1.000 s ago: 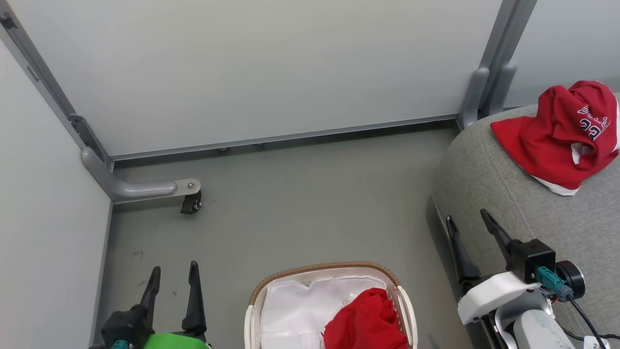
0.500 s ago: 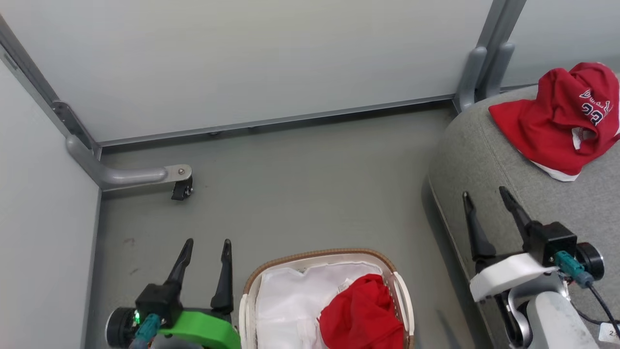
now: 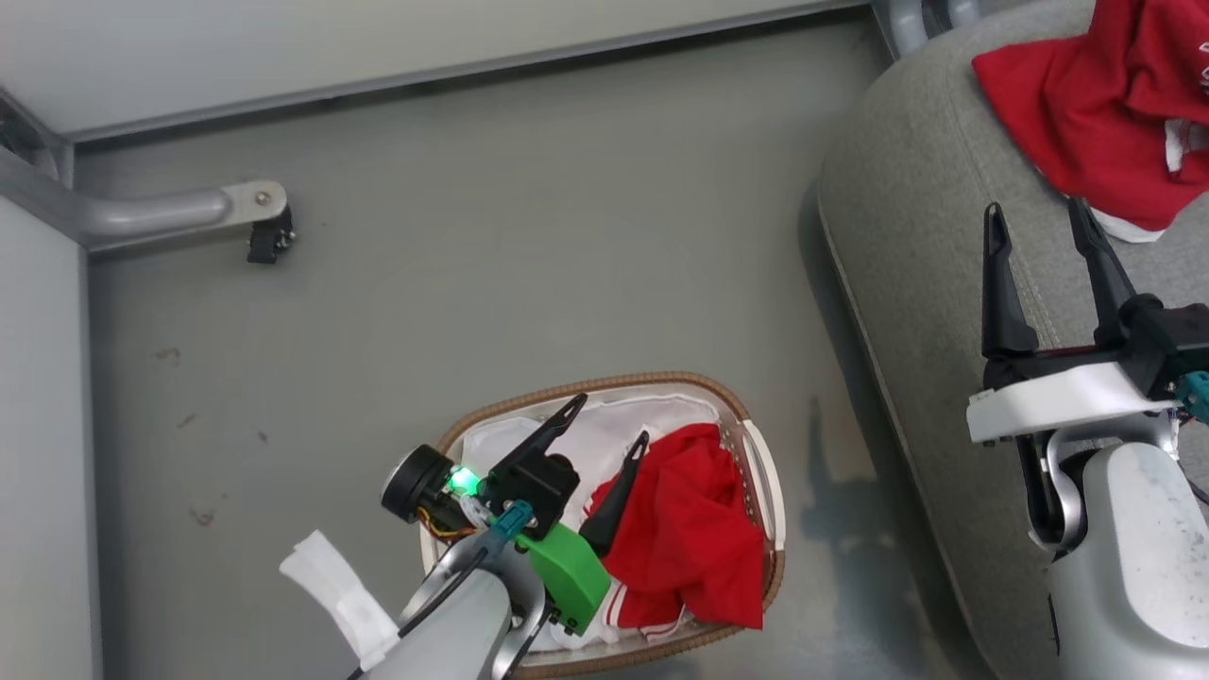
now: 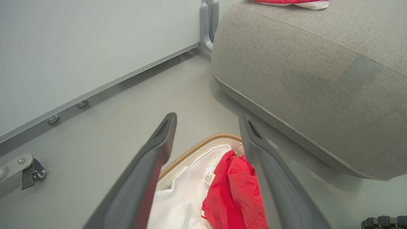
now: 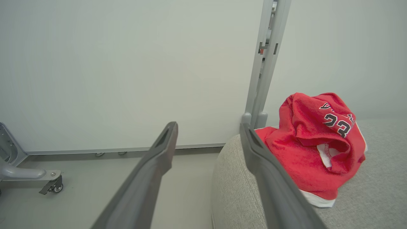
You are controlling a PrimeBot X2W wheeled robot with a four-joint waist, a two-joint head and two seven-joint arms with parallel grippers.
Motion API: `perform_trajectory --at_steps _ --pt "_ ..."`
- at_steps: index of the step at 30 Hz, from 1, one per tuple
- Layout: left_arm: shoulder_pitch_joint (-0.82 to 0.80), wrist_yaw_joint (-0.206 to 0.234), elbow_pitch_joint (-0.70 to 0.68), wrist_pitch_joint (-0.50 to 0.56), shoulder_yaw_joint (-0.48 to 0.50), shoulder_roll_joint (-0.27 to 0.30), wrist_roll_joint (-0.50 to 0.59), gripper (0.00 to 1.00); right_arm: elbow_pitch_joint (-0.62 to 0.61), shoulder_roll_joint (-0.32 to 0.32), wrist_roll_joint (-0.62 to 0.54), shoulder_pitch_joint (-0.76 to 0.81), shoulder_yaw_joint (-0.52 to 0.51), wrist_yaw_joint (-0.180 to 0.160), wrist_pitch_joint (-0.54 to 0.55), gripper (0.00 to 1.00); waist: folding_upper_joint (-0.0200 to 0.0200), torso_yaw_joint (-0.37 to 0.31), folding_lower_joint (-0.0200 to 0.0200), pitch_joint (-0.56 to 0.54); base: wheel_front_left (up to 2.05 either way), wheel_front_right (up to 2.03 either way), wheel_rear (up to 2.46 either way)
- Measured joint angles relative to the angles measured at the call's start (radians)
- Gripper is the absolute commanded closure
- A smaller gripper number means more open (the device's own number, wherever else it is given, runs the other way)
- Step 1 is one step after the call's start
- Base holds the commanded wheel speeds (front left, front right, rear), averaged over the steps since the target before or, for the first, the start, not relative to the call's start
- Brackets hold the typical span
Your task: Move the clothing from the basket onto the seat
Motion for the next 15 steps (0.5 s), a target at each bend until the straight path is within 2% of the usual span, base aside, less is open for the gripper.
perform_trajectory --at_steps 9,15 --pt "-0.191 -0.006 0.233 0.0 -0.201 0.0 -0.012 0.0 -0.059 -0.001 0.045 -0.076 0.024 0.0 0.0 0.0 0.0 -0.061 0.0 0.202 0.0 0.0 0.0" --pt "-0.279 -0.009 0.327 0.0 -0.284 -0.001 -0.012 0.0 -0.083 -0.001 0.083 -0.117 0.045 0.0 0.0 0.0 0.0 -0.108 0.0001 0.324 0.0 0.0 0.0"
